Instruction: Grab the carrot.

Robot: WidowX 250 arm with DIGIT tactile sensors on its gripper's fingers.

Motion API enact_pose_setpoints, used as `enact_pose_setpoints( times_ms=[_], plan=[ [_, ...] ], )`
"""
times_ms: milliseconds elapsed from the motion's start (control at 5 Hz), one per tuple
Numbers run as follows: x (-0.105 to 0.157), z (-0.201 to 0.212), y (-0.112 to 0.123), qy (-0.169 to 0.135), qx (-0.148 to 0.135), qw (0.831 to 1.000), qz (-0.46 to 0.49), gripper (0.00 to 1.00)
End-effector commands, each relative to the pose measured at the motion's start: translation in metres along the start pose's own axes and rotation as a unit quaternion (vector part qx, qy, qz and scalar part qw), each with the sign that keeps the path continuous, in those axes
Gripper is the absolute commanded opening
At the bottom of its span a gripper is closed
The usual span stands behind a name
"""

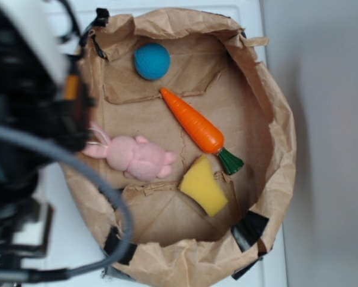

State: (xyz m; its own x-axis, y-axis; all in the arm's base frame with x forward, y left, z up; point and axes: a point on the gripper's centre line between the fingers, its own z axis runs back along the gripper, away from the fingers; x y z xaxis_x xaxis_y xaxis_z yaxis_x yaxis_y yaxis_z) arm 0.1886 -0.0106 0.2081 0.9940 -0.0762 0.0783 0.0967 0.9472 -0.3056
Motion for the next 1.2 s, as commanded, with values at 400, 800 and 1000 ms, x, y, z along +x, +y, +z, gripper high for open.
enact_pose_setpoints(
  times_ms=[400,800,1000],
  plan=[
    [0.08,-0.024,0.038,-0.036,0.04,0.999,0.009,1.0],
    [0.08,-0.024,0.038,-0.036,0.04,0.999,0.009,1.0],
    [0.094,-0.056,0.056,-0.04,0.029,0.998,-0.034,1.0]
  ],
)
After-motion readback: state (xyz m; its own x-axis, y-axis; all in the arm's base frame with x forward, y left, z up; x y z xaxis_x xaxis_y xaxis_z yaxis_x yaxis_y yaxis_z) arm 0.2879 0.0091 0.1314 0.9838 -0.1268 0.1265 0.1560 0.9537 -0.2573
